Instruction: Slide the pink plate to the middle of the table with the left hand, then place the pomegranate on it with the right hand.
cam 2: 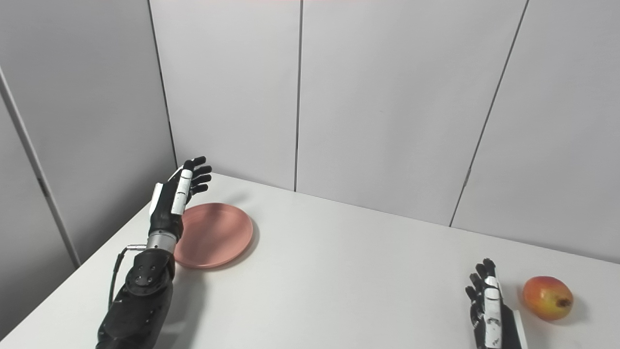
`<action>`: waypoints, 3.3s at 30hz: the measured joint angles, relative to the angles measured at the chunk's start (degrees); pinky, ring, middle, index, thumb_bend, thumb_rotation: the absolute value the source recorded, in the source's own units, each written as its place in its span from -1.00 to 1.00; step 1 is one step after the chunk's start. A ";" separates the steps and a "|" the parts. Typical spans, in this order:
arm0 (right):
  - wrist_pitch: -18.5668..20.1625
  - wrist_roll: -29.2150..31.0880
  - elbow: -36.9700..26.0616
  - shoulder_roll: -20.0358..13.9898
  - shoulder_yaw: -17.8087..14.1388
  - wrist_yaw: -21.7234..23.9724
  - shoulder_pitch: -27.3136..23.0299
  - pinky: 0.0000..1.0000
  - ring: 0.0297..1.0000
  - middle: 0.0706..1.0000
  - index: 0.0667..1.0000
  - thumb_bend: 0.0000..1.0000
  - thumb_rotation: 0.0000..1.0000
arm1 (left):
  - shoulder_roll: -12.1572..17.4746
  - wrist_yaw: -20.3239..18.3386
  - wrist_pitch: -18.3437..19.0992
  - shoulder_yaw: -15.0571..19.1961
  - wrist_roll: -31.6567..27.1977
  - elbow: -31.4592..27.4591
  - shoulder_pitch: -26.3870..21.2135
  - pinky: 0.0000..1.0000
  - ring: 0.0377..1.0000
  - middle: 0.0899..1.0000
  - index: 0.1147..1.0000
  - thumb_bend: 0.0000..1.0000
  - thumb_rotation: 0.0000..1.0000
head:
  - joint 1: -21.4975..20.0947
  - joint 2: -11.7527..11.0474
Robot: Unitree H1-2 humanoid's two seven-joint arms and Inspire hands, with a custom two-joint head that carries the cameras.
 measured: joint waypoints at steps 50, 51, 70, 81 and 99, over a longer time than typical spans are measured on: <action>2.12 0.14 -1.92 0.45 0.16 -0.41 1.12 1.00 1.00 1.00 1.00 -0.52 1.00 | 3.33 -4.39 -8.36 2.65 -6.44 21.41 -3.40 0.64 0.65 0.64 0.61 0.30 1.00 | -0.09 -0.35; 2.43 0.16 -1.92 0.47 0.16 -0.41 1.13 1.00 1.00 1.00 1.00 -0.52 1.00 | 3.35 -4.68 -8.54 2.58 -6.53 22.16 -3.85 0.64 0.65 0.64 0.61 0.31 1.00 | -0.09 -0.35; 2.47 0.10 -1.93 0.56 0.15 -0.38 1.14 1.00 1.00 1.00 1.00 -0.52 1.00 | 3.10 -9.03 -10.18 1.91 -9.69 25.84 -5.99 0.58 0.64 0.63 0.59 0.29 1.00 | -0.35 0.00; 2.47 -0.28 -1.93 0.64 0.30 -0.45 1.14 1.00 1.00 1.00 1.00 -0.43 0.98 | 1.68 -12.13 -9.76 1.01 -10.61 25.62 -6.49 0.66 0.70 0.68 0.64 0.30 1.00 | -1.32 0.35; 2.40 -1.17 -1.62 0.63 0.46 -0.53 0.97 1.00 1.00 1.00 1.00 -0.40 0.92 | -3.08 -12.07 -5.80 -3.77 -8.31 19.23 -5.24 0.72 0.73 0.71 0.69 0.26 1.00 | -2.99 1.84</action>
